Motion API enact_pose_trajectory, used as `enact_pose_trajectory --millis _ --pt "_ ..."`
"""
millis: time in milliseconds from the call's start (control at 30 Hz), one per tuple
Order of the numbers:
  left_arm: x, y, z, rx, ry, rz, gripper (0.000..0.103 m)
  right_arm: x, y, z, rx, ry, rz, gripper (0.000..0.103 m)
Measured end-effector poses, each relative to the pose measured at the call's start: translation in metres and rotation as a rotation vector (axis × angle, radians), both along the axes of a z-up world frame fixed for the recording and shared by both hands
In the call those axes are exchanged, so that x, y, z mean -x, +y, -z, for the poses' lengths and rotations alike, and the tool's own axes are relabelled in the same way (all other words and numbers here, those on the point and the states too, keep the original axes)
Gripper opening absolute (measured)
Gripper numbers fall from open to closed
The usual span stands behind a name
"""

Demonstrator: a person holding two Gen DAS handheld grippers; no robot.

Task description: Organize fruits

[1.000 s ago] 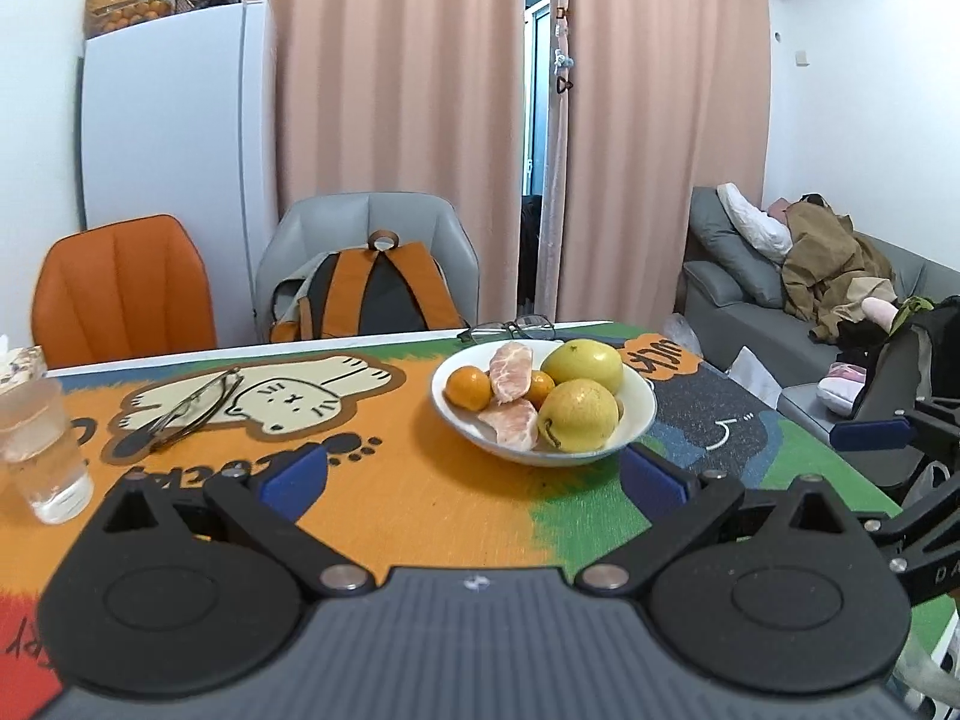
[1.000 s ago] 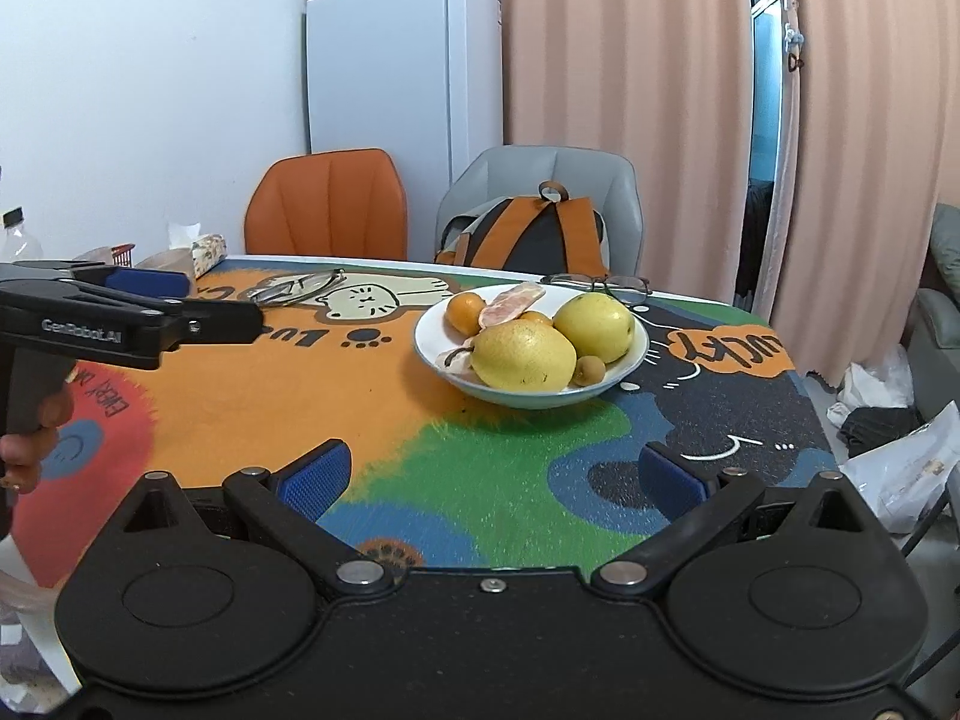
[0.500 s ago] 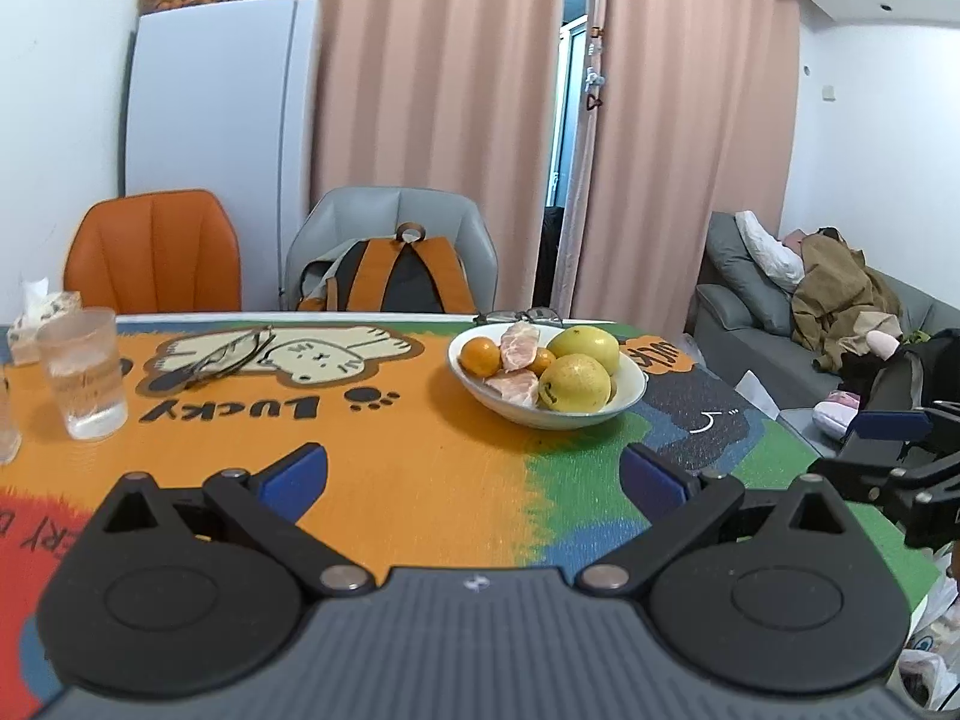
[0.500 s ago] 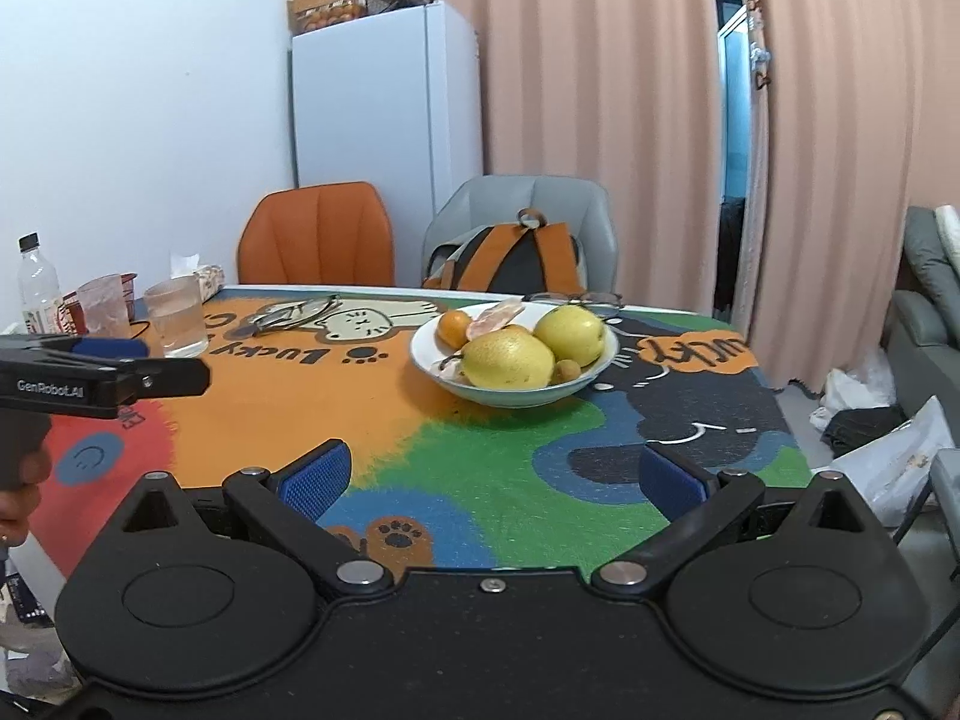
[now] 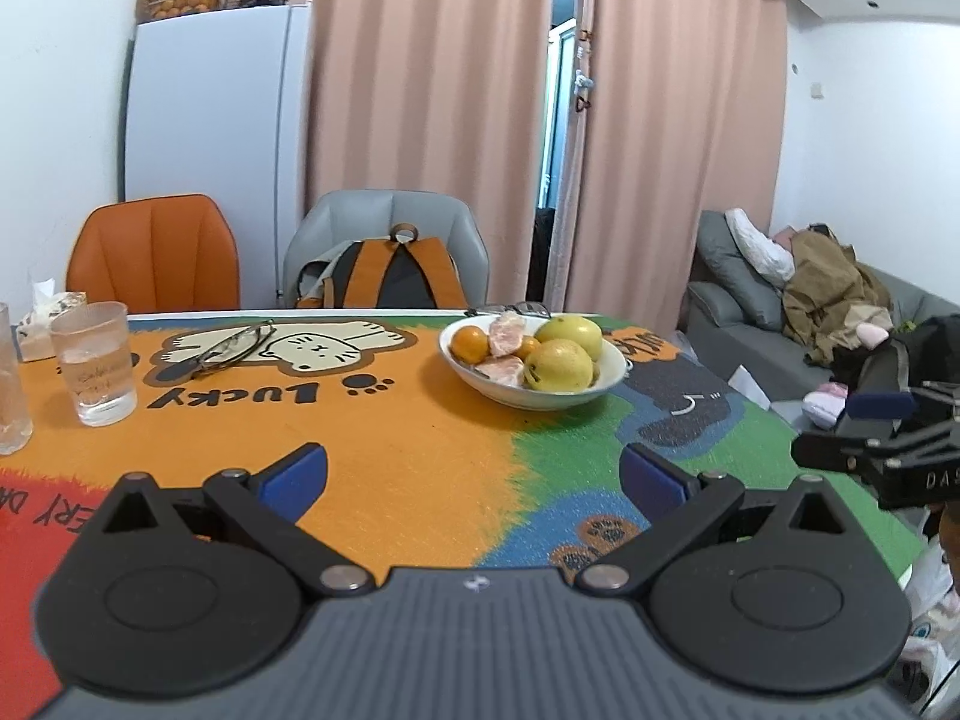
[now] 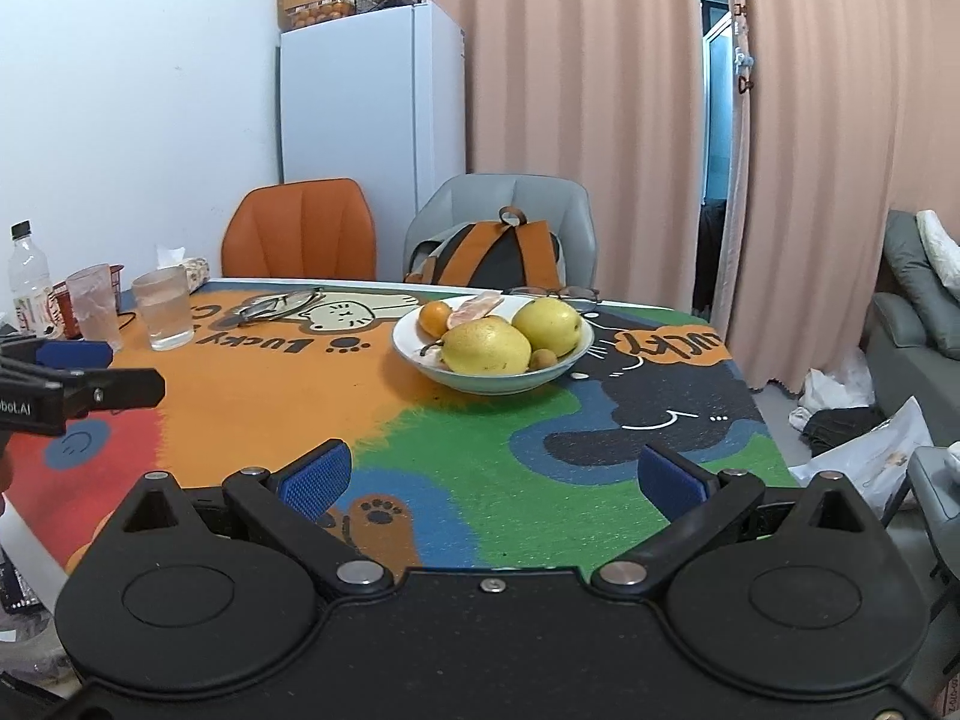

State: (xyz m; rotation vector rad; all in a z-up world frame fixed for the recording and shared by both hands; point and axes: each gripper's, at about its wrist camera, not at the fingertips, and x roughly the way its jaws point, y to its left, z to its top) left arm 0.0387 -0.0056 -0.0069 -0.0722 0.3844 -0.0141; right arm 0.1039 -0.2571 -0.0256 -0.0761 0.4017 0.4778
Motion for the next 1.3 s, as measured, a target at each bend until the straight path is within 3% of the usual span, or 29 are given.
enact_pose_trajectory --millis 733,1300 --pt "-0.006 0.0045 0.0072 -0.01 0.004 -0.071 0.103 0.0007 0.0005 0.009 0.006 -0.026 0.034 0.103" --pt "-0.0038 -0.0023 0.0066 -0.048 -0.008 -0.054 0.103 0.0032 0.0045 0.0093 0.022 -0.03 0.013 0.103"
